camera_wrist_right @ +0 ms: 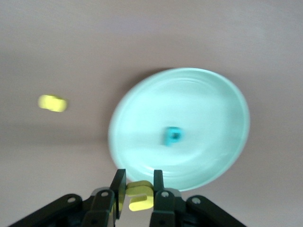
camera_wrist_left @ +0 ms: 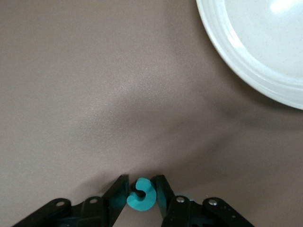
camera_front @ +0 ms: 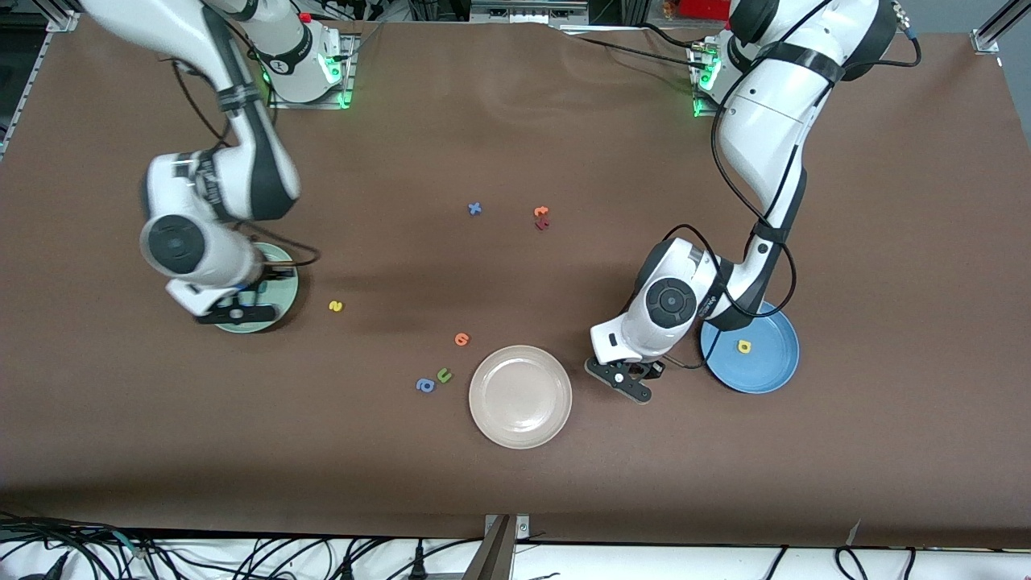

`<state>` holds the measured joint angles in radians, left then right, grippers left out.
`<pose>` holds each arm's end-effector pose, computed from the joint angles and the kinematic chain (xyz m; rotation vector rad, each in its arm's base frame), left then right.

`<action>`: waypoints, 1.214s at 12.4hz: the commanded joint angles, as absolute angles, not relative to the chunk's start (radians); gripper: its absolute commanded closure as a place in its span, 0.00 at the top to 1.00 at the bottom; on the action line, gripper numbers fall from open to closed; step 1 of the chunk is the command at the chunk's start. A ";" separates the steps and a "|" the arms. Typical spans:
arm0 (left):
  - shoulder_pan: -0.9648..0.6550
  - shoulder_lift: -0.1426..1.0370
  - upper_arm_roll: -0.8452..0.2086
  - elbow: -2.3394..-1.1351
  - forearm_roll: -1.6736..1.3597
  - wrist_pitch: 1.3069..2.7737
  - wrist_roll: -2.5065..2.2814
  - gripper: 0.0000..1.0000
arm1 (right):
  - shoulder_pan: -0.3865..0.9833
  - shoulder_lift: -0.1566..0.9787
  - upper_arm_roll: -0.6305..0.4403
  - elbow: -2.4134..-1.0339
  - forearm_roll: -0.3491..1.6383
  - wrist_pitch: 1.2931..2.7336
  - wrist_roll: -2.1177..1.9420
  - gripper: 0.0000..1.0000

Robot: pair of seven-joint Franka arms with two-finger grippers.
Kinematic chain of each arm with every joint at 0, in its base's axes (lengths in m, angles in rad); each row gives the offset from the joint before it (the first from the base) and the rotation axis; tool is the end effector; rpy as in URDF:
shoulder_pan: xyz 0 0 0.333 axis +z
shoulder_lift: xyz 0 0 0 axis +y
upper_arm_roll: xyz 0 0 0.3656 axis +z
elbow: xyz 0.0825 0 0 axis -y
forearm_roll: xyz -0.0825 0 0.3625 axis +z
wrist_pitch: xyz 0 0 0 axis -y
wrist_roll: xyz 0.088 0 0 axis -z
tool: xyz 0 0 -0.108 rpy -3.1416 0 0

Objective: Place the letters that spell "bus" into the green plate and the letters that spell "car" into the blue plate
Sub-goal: 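Drop u on green plate with the right gripper while the left gripper places c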

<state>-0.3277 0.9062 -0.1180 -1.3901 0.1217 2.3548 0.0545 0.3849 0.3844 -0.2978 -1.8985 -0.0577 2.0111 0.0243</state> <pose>0.6955 -0.3046 0.2151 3.0135 -0.8267 0.0999 0.5943 0.0625 0.3485 2.9406 0.1479 -0.3663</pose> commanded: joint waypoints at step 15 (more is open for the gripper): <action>-0.137 0.746 -0.123 -1.374 0.144 2.014 0.360 0.19 | 0.273 0.417 -0.194 -1.884 0.046 2.054 0.094 0.99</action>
